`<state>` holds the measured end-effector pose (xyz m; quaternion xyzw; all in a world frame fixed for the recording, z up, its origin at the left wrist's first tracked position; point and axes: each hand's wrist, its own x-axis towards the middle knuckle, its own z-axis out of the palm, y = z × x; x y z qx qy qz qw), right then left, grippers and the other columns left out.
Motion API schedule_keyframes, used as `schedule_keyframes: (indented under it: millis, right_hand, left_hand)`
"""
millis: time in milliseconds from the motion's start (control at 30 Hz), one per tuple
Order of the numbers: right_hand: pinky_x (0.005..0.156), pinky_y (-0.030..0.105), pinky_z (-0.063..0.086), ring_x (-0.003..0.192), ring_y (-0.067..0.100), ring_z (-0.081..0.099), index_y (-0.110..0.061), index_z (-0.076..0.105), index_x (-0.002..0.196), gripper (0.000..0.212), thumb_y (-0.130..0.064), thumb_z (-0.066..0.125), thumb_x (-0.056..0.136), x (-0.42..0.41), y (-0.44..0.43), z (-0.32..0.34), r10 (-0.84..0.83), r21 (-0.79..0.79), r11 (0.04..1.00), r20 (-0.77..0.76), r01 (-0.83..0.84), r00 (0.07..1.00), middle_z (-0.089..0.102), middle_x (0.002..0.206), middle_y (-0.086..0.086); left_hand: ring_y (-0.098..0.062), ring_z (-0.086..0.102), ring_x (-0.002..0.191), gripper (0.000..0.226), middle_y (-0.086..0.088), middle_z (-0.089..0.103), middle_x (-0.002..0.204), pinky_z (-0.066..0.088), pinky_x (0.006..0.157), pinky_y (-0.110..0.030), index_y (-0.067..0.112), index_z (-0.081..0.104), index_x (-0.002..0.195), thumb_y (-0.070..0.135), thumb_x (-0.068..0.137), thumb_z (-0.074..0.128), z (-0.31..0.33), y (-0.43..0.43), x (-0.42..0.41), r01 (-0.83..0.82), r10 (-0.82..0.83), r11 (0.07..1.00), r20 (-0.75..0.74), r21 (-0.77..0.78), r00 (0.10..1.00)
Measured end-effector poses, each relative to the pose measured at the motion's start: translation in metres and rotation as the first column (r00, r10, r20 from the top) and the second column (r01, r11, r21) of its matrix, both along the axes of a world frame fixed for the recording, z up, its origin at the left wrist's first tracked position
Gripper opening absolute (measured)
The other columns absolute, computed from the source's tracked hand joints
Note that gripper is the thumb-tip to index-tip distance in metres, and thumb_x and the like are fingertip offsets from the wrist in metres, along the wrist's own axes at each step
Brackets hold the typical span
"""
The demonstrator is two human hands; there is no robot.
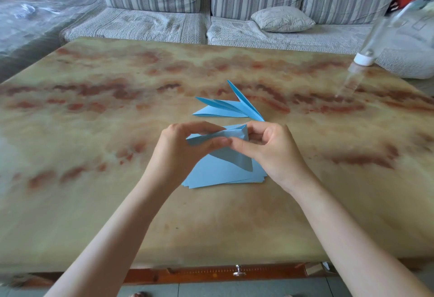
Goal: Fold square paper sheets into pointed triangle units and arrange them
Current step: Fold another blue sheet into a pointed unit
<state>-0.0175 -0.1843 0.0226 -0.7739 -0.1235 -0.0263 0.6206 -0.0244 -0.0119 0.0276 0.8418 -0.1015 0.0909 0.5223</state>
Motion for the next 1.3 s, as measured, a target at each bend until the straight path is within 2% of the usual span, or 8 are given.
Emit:
schedule_keyframes:
  millis: [133, 267, 500, 600, 667, 800, 900, 1300]
  right_hand:
    - [0.08, 0.027, 0.052, 0.084, 0.014, 0.067, -0.004, 0.074, 0.093, 0.012, -0.01, 0.074, 0.082, 0.001, -0.002, 0.001, 0.025, 0.006, 1.0, -0.002, -0.025, 1.0, 0.074, 0.092, 0.01]
    - [0.082, 0.027, 0.052, 0.085, 0.013, 0.068, -0.008, 0.075, 0.094, 0.012, -0.01, 0.074, 0.082, 0.0, -0.001, 0.001, 0.029, -0.003, 1.0, -0.01, -0.029, 1.0, 0.075, 0.092, 0.008]
    - [0.086, 0.039, 0.053, 0.093, 0.031, 0.069, -0.003, 0.073, 0.096, 0.017, -0.012, 0.073, 0.082, -0.002, 0.0, 0.002, 0.06, 0.017, 0.998, -0.068, -0.059, 0.996, 0.074, 0.094, 0.014]
    - [0.088, 0.029, 0.05, 0.096, 0.018, 0.066, -0.012, 0.069, 0.101, 0.031, -0.02, 0.081, 0.074, 0.0, -0.005, 0.005, 0.112, -0.082, 0.99, -0.082, -0.118, 0.99, 0.072, 0.103, 0.004]
    - [0.094, 0.024, 0.046, 0.101, 0.006, 0.062, -0.022, 0.065, 0.103, 0.038, -0.026, 0.083, 0.07, 0.002, -0.014, 0.01, 0.116, -0.09, 0.989, -0.029, -0.118, 0.993, 0.068, 0.111, -0.007]
    - [0.102, 0.034, 0.044, 0.118, 0.009, 0.055, -0.023, 0.066, 0.089, 0.011, -0.019, 0.071, 0.079, 0.005, -0.028, 0.018, 0.148, -0.106, 0.985, 0.145, -0.133, 0.978, 0.062, 0.118, -0.005]
    - [0.097, 0.035, 0.047, 0.105, 0.013, 0.061, -0.022, 0.068, 0.082, 0.011, -0.012, 0.072, 0.082, 0.007, -0.028, 0.018, 0.166, -0.212, 0.969, 0.165, -0.129, 0.972, 0.066, 0.109, -0.006]
    - [0.083, 0.041, 0.051, 0.079, 0.026, 0.065, -0.012, 0.065, 0.086, 0.01, -0.008, 0.072, 0.082, 0.013, -0.022, 0.029, 0.237, -0.24, 0.949, 0.126, -0.202, 0.963, 0.068, 0.098, 0.01]
  left_hand:
    - [0.004, 0.065, 0.084, 0.005, 0.02, 0.073, 0.081, 0.046, 0.081, -0.018, 0.035, 0.074, 0.08, 0.034, 0.075, 0.074, -0.003, -0.003, 0.001, 0.007, -0.011, 0.993, -0.03, -0.115, 0.999]
    - [0.007, 0.063, 0.075, 0.006, 0.018, 0.073, 0.078, 0.042, 0.074, -0.009, 0.03, 0.076, 0.081, 0.028, 0.076, 0.075, -0.002, -0.004, 0.0, 0.004, -0.005, 0.985, -0.007, -0.174, 1.0]
    - [0.005, 0.054, 0.066, 0.009, 0.017, 0.069, 0.068, 0.037, 0.066, -0.006, 0.028, 0.073, 0.072, 0.021, 0.077, 0.077, -0.004, -0.008, -0.001, -0.032, 0.041, 0.987, 0.056, -0.158, 0.998]
    - [0.002, 0.053, 0.065, 0.01, 0.011, 0.069, 0.069, 0.038, 0.064, -0.008, 0.028, 0.073, 0.071, 0.022, 0.077, 0.077, -0.004, -0.009, -0.002, -0.066, 0.075, 0.986, 0.057, -0.156, 0.996]
    - [0.005, 0.056, 0.064, 0.009, 0.014, 0.069, 0.069, 0.038, 0.064, -0.005, 0.027, 0.073, 0.071, 0.021, 0.077, 0.077, -0.002, -0.008, -0.003, -0.062, 0.069, 0.985, 0.039, -0.163, 0.997]
    - [0.007, 0.059, 0.066, 0.013, 0.017, 0.069, 0.07, 0.037, 0.064, -0.003, 0.03, 0.071, 0.07, 0.02, 0.078, 0.076, 0.0, -0.005, -0.002, -0.032, 0.033, 0.989, 0.0, -0.143, 0.999]
    - [0.008, 0.06, 0.066, 0.013, 0.017, 0.07, 0.068, 0.038, 0.064, -0.003, 0.028, 0.072, 0.071, 0.019, 0.078, 0.076, 0.0, -0.004, -0.001, 0.004, -0.008, 0.99, -0.031, -0.143, 0.999]
    - [0.01, 0.059, 0.061, 0.011, 0.02, 0.069, 0.066, 0.04, 0.058, -0.006, 0.026, 0.072, 0.072, 0.018, 0.079, 0.074, 0.005, 0.006, 0.005, 0.071, -0.08, 0.986, -0.054, -0.154, 0.995]
